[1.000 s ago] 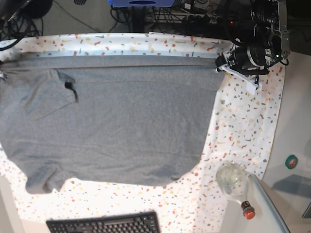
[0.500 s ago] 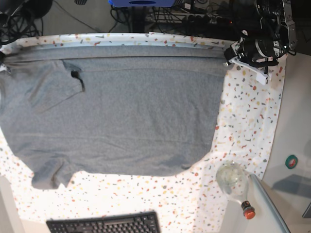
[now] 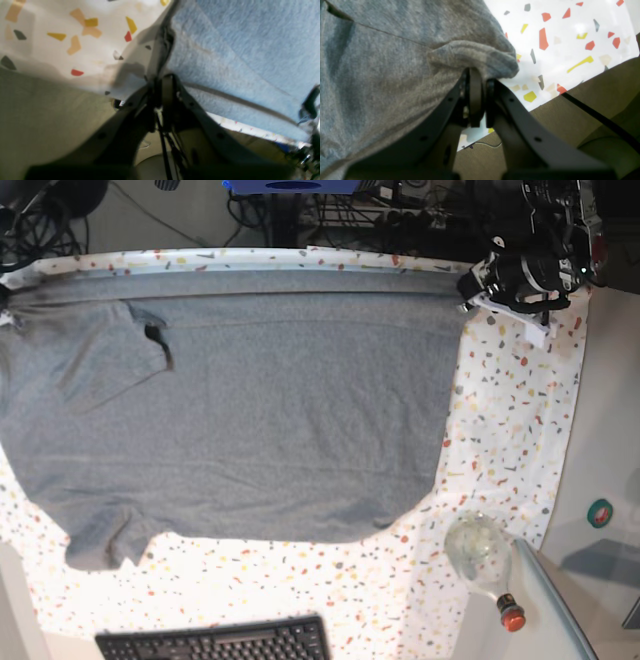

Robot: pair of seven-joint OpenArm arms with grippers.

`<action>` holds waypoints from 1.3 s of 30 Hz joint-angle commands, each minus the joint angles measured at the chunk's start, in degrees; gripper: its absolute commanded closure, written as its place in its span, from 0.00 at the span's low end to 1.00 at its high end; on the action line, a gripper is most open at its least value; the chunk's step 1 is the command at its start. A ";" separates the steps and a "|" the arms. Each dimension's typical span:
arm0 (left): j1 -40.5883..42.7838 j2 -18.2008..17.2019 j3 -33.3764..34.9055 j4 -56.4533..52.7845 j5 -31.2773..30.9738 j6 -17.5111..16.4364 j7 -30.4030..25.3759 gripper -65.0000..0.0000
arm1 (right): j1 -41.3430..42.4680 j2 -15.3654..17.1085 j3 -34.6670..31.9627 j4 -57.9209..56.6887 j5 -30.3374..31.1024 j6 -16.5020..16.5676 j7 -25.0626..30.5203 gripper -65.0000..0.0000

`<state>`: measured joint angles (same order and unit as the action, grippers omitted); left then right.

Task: Layout the t-shirt on the table in an organized manner, then fold the t-shirt properly

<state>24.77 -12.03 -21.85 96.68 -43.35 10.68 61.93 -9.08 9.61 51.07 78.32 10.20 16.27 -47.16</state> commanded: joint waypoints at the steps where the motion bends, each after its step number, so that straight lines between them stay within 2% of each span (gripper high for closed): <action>1: -0.03 -0.58 -1.49 0.68 0.67 0.44 -0.88 0.80 | 0.25 1.51 0.93 1.19 -0.31 -0.49 1.13 0.82; 3: -0.03 -0.06 -3.43 0.68 0.67 0.44 -0.61 0.64 | 0.25 0.72 3.83 1.19 -0.31 -0.49 1.13 0.69; 7: 0.15 0.21 -5.80 0.59 0.67 0.44 -0.61 0.39 | 0.33 0.20 6.65 1.28 -0.31 -0.49 0.96 0.47; 11: 0.24 -0.06 -6.15 0.59 0.76 0.44 -0.53 0.23 | 0.25 0.20 8.23 1.28 -0.31 -0.49 -0.62 0.32; 14: 0.24 -0.23 -6.59 0.68 0.85 0.44 -0.53 0.21 | 0.25 -0.07 9.99 3.39 -0.31 -0.49 -1.59 0.31; 23: 0.94 0.21 -14.59 5.60 0.58 0.44 -0.44 0.22 | -1.25 -1.83 10.07 14.12 -0.31 -0.40 -1.85 0.31; 25: 0.85 0.21 -14.59 7.45 0.50 0.36 -0.44 0.27 | -0.28 -1.47 9.99 14.38 -0.31 -0.40 -1.77 0.31; 26: 0.50 0.21 -14.59 7.71 0.50 0.27 -0.44 0.35 | 0.86 -1.30 9.99 14.20 -0.31 -0.40 -1.68 0.31; 28: -0.99 0.38 -14.24 7.71 0.50 0.27 -0.44 0.59 | 2.97 -0.16 9.90 13.32 -0.48 -0.40 -0.54 0.31; 30: -3.10 1.26 -11.43 7.62 0.50 0.27 -0.44 0.95 | 5.26 2.04 7.26 9.28 -0.57 -0.40 1.66 0.31; 31: -3.81 1.35 -10.11 7.62 0.50 0.27 -0.44 1.00 | 6.14 3.45 5.68 7.26 -0.57 -0.40 2.54 0.31; 33: -5.57 1.97 -5.45 7.62 0.50 0.27 -0.44 1.00 | 7.89 5.65 2.60 3.48 -0.57 -0.40 3.68 0.31; 39: -6.71 2.85 3.60 7.62 0.50 0.27 -0.53 1.00 | 11.41 6.53 -0.12 -1.88 -0.57 -0.40 3.95 0.31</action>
<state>18.46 -8.78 -18.15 103.33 -42.00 11.42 62.11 1.43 14.55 50.78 75.31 9.43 15.99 -44.47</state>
